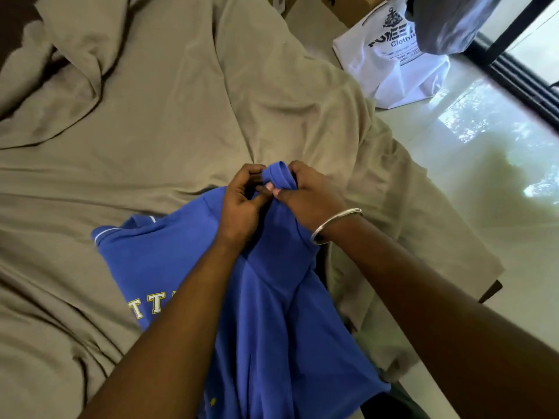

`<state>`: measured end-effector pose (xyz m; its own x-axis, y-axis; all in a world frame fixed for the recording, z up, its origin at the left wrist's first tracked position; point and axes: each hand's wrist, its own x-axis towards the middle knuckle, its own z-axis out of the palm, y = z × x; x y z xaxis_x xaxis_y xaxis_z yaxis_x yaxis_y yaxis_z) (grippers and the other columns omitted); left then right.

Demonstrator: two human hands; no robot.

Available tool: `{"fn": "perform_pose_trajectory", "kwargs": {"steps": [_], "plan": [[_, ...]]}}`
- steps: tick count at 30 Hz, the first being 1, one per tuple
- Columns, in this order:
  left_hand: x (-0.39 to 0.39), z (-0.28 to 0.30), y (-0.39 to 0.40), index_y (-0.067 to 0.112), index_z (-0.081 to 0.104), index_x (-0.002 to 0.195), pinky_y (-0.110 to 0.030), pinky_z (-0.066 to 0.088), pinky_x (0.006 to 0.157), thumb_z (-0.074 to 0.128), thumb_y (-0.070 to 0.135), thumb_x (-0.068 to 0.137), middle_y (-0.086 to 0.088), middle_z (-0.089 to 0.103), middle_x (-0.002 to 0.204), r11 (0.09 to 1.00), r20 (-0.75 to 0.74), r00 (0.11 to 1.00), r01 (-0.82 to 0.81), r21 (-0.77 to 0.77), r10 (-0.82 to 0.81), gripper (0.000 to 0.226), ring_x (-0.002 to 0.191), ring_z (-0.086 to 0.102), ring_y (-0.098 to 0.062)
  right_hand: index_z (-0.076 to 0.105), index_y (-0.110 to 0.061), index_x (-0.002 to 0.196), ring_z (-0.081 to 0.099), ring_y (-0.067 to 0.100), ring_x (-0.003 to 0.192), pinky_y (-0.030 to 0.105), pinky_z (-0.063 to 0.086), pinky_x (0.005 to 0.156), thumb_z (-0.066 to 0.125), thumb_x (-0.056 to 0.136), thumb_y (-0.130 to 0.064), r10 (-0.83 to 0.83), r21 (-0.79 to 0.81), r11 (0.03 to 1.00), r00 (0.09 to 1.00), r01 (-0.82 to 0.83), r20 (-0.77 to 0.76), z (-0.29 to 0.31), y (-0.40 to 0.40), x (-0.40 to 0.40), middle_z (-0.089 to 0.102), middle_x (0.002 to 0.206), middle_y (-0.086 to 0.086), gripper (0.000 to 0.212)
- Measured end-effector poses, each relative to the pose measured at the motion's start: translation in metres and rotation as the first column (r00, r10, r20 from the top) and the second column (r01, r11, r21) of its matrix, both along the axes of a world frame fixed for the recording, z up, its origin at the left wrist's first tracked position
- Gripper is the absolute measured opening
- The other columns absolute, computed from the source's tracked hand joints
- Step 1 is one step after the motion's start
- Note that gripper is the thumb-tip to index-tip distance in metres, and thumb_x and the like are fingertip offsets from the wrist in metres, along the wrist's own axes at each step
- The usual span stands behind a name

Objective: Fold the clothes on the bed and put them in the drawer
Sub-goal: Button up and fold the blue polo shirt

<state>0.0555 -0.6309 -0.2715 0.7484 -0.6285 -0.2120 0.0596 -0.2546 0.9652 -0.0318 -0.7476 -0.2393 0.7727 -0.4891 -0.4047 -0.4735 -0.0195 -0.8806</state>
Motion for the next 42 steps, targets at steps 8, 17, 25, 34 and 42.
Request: {"fn": "perform_pose_trajectory", "kwargs": {"steps": [8,17,25,34,42], "plan": [[0.001,0.034,-0.012,0.006,0.059,0.113,-0.017,0.047,0.084,0.054,-0.007,0.088,0.001,0.063,0.096,0.997,0.130,0.991,0.044,-0.061,-0.035,0.029,0.087,0.059,0.000,0.061,0.000,0.095,0.068,0.018,0.077,0.029,0.055,0.076,0.077,0.066,-0.003,-0.143,0.557,0.829,0.983,0.054,0.117,-0.016,-0.012,-0.037,0.069,0.082,0.006,0.034],[-0.005,0.017,-0.036,0.019,0.069,0.105,-0.017,0.049,0.079,0.058,0.005,0.090,0.011,0.070,0.093,0.987,0.349,0.936,-0.097,0.124,0.048,0.023,0.088,0.064,0.000,0.043,-0.025,0.067,0.041,0.011,0.054,0.030,0.039,0.058,0.076,0.066,-0.020,-0.220,-0.249,0.934,0.961,0.257,0.165,-0.026,-0.022,-0.057,0.046,0.056,-0.013,0.033],[-0.030,0.003,-0.022,0.022,0.066,0.123,-0.034,0.045,0.095,0.058,0.027,0.092,0.001,0.063,0.116,0.973,0.659,0.743,-0.046,0.227,-0.119,0.032,0.107,0.058,-0.019,0.063,-0.019,0.081,0.055,0.014,0.067,0.025,0.044,0.064,0.073,0.079,-0.018,-0.302,-0.507,0.794,0.942,0.334,0.147,-0.011,0.044,-0.108,0.060,0.079,-0.003,0.011],[-0.066,0.001,0.025,0.027,0.072,0.108,-0.042,0.050,0.065,0.068,0.055,0.078,0.005,0.064,0.096,0.814,0.657,0.506,0.187,0.550,-0.559,0.042,0.087,0.060,-0.024,0.060,-0.017,0.089,0.061,0.019,0.082,0.028,0.036,0.062,0.056,0.094,-0.046,-0.021,-0.278,0.956,0.928,-0.090,-0.373,-0.008,0.167,-0.147,0.061,0.092,-0.001,0.029],[-0.076,-0.010,0.011,0.012,0.072,0.096,-0.030,0.044,0.066,0.061,0.033,0.096,-0.004,0.068,0.097,0.919,0.680,0.692,-0.058,0.389,-0.244,0.024,0.086,0.061,-0.016,0.039,-0.021,0.077,0.046,0.006,0.056,0.026,0.039,0.057,0.060,0.097,-0.027,-0.357,0.181,0.914,0.932,0.364,-0.070,-0.006,0.190,-0.173,0.046,0.061,-0.009,0.030]]}}
